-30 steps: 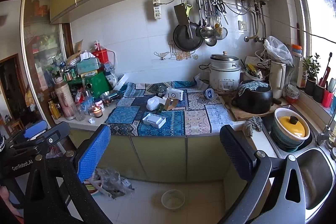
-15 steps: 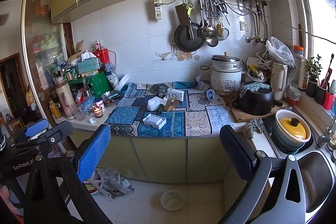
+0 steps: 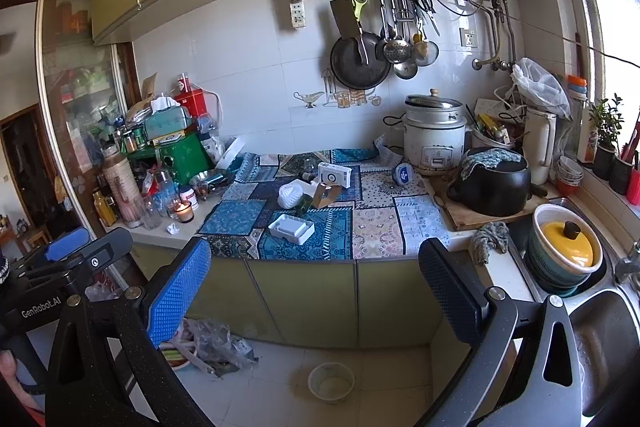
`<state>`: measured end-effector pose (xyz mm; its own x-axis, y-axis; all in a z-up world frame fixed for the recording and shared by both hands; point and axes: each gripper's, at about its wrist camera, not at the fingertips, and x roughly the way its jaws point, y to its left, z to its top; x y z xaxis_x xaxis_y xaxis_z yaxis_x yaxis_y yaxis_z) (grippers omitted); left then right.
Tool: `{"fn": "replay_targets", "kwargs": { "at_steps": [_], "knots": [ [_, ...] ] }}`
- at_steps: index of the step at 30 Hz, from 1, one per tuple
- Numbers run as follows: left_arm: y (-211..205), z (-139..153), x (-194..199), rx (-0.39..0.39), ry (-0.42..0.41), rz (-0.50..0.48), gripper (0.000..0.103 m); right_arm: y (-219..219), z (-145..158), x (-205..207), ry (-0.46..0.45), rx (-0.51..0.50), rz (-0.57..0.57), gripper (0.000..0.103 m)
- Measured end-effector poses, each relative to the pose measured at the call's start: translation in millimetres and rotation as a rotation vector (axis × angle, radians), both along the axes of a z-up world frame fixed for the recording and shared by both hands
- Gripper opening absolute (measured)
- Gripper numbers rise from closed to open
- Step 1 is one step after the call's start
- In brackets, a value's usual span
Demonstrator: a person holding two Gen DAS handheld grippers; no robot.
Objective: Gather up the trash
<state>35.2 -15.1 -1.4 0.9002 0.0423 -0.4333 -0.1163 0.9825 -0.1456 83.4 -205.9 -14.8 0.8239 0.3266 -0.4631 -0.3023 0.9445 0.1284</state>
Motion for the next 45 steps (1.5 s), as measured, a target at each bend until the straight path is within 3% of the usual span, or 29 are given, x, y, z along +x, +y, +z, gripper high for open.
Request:
{"fn": "replay_targets", "kwargs": {
  "at_steps": [10, 20, 30, 35, 45],
  "knots": [
    [-2, -20, 64, 0.022, 0.023, 0.068, 0.103, -21, -23, 48, 0.052, -0.007, 0.005, 0.103],
    [40, -59, 181, -0.025, 0.125, 0.050, 0.103, -7, -61, 121, 0.145, -0.034, 0.002, 0.103],
    [130, -87, 313, -0.034, 0.205, 0.057, 0.103, 75, -108, 229, 0.239, -0.111, 0.046, 0.103],
    [177, -110, 375, -0.033, 0.272, 0.045, 0.103, 127, -147, 285, 0.307, -0.153, 0.155, 0.103],
    [232, -159, 438, -0.048, 0.428, 0.060, 0.090, 213, -243, 361, 0.492, -0.377, 0.394, 0.103]
  ]
}}
